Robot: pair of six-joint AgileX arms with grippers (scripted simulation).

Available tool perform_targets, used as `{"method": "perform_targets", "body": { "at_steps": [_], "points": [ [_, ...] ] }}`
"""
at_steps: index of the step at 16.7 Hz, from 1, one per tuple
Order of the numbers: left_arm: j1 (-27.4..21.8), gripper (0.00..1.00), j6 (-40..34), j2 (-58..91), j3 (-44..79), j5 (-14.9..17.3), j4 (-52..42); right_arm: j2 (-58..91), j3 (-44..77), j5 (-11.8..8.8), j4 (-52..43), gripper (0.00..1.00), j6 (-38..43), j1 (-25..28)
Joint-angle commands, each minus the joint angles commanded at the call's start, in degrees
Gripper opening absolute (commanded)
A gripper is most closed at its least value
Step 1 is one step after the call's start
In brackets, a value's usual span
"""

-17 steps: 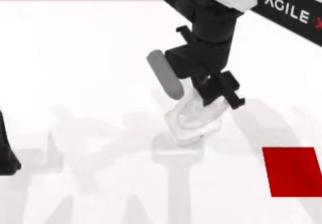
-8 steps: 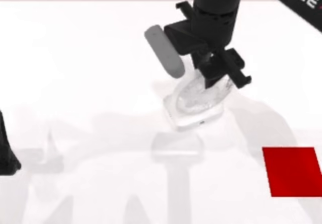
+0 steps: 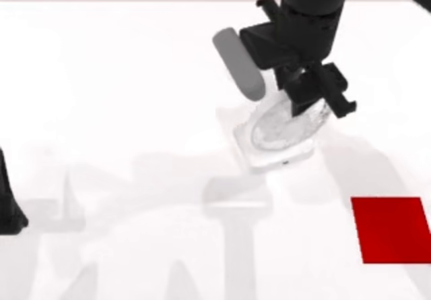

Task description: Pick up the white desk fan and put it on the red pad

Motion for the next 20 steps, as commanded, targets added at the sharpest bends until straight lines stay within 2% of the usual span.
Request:
{"method": "perform_targets", "body": {
  "at_steps": [11,14,20],
  "points": [
    [0.0,1.0,0.0,0.0,0.0,0.0,0.0,-32.1,-45.98,-0.69,11.55,0.0,4.33,-12.08],
    [0.0,1.0,0.0,0.0,0.0,0.0,0.0,-36.69,-51.58,-0.72,12.87,0.0,4.9,-13.96],
    [0.0,1.0,0.0,0.0,0.0,0.0,0.0,-37.12,-52.38,-0.71,13.07,0.0,5.1,-14.0]
  ]
}}
